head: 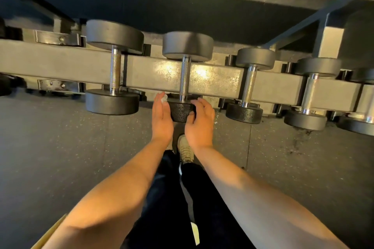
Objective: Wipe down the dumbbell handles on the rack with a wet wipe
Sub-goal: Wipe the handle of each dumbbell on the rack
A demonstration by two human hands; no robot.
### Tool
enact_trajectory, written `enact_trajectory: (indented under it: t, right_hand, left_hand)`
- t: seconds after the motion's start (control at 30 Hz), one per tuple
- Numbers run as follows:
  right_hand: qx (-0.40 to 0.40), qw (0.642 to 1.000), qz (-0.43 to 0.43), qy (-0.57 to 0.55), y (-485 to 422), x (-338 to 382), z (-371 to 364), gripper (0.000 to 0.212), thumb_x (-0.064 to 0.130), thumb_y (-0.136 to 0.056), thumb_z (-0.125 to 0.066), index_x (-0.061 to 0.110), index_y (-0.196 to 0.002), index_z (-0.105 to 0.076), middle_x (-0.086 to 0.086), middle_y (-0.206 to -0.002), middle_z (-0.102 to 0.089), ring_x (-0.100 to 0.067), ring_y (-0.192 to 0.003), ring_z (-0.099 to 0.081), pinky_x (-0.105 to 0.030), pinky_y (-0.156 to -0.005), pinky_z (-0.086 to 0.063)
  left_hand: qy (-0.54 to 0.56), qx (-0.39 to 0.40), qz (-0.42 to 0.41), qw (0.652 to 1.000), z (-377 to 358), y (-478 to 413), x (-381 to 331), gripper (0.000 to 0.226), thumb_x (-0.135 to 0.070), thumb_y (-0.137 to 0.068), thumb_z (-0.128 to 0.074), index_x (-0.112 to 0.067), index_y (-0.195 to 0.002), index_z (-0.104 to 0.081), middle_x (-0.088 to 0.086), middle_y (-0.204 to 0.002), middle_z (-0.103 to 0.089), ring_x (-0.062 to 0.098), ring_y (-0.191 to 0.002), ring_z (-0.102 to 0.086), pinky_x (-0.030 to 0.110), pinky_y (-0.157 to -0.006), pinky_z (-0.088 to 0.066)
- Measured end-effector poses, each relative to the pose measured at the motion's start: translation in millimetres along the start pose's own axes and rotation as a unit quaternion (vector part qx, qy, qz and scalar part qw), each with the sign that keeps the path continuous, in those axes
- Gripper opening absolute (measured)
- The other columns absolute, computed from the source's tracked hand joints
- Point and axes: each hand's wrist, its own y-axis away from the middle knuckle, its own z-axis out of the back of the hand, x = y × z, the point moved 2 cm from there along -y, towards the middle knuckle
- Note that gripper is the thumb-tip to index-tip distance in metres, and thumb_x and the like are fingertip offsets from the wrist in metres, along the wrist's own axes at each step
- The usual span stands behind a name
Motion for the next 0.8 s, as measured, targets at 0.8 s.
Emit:
enact_trajectory:
  t: [0.8]
  right_hand:
    - [0.085,0.989,-0.102,-0.070,-72,18,-11,0.033,0.015,-0.103,-0.045,0.019,-0.133,-0.058,-0.006,-0.128,-0.062,-0.022,-0.114,-0.058,-0.031,-0.097,-0.046]
  left_hand:
    - [-0.070,0.004,0.084,0.994,0,-86,-49,0.025,-0.014,-0.103,-0.047,-0.009,-0.095,-0.070,0.012,-0.089,-0.067,0.022,-0.084,-0.061,0.028,-0.077,-0.052]
